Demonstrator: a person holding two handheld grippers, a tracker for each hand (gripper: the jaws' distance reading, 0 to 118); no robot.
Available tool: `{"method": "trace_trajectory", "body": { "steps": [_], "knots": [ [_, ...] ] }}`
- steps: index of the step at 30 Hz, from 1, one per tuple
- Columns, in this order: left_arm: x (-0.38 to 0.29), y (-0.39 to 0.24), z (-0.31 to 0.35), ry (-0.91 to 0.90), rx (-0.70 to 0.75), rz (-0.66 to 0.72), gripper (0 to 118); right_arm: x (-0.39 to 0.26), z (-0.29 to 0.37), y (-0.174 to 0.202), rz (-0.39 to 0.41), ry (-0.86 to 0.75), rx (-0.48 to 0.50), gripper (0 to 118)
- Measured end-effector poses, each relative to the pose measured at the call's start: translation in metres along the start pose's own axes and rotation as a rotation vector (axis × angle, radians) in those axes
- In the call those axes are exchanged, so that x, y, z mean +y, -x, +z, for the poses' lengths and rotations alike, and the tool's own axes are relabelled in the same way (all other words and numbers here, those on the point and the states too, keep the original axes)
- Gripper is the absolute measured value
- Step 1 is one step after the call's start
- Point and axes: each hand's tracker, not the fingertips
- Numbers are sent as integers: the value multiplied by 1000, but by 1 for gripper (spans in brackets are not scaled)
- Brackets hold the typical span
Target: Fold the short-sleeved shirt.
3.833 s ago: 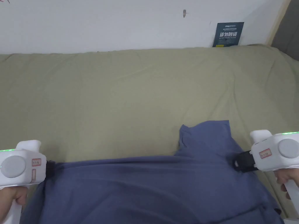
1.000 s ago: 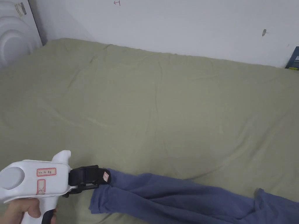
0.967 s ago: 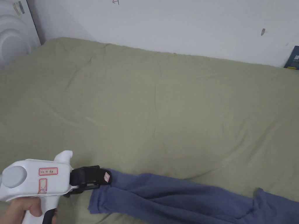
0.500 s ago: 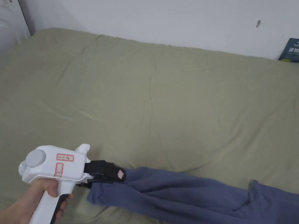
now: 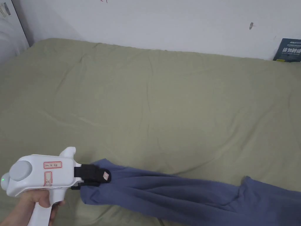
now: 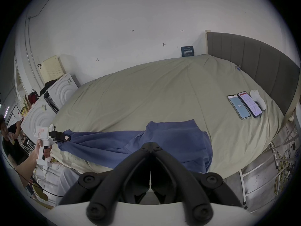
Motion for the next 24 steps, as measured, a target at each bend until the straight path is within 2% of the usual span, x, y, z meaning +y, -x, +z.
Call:
{"method": "trace_trajectory", "body": {
  "steps": [6, 9, 11, 14, 18, 21, 24],
  "knots": [
    [9, 13, 61, -65, 111, 15, 9, 5, 0, 3, 28, -15, 8, 1],
    [14, 3, 84, -82, 231, -49, 9, 8, -1, 6, 32, -31, 9, 1],
    [12, -12, 86, -75, 247, -79, 9, 9, -2, 8, 45, -41, -1, 1],
    [4, -48, 71, -61, 313, -156, 9, 8, -4, 11, 63, -45, -14, 1],
    [-13, -102, 39, -32, 310, -221, 9, 4, -4, 12, 68, -40, -8, 1],
    [-25, -135, 10, -19, 365, -321, 9, 0, -3, 14, 89, -44, -21, 1],
    [-37, -156, -23, 2, 368, -345, 9, -3, -4, 13, 61, -44, 0, 1]
  ]
}}
